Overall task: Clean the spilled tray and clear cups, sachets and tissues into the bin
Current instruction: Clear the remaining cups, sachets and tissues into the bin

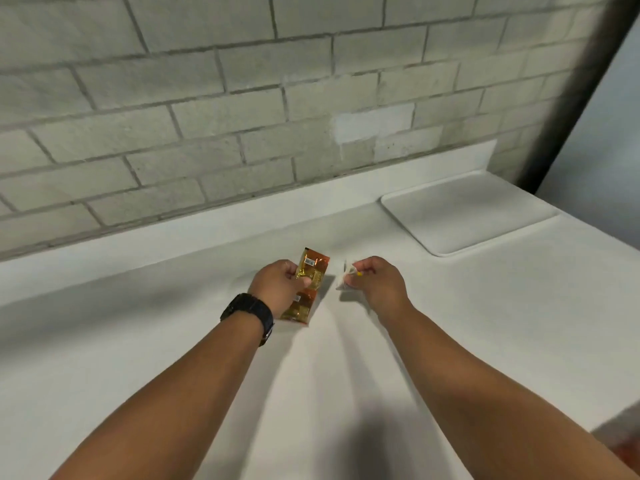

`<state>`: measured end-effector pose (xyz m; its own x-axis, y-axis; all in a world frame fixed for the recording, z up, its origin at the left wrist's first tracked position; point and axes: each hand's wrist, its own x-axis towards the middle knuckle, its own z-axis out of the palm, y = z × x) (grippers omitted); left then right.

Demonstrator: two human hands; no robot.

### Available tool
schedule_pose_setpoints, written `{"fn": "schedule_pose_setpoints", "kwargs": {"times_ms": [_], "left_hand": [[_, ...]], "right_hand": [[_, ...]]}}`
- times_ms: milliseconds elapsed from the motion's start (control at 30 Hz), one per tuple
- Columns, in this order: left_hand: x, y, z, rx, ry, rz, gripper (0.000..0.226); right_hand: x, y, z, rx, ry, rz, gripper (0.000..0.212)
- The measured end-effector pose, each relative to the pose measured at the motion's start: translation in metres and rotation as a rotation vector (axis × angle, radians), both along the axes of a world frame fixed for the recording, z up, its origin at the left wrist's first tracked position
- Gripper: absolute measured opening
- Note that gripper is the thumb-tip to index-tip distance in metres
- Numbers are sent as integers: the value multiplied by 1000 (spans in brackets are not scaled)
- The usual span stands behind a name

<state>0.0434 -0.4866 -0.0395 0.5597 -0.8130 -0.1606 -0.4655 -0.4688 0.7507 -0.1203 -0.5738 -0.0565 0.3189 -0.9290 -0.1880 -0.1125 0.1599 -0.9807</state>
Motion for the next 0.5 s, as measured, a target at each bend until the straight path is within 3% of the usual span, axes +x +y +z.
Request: {"fn": "schedule_pose_setpoints", "kwargs": {"times_ms": [233,500], "left_hand": [[-141,-29,9,-54,64,-132,9],[-312,-55,1,-58,103,-295,12]], "right_hand": [[-154,0,16,15,-64,-148,22],[-330,-3,10,-44,34,-274,19]]}}
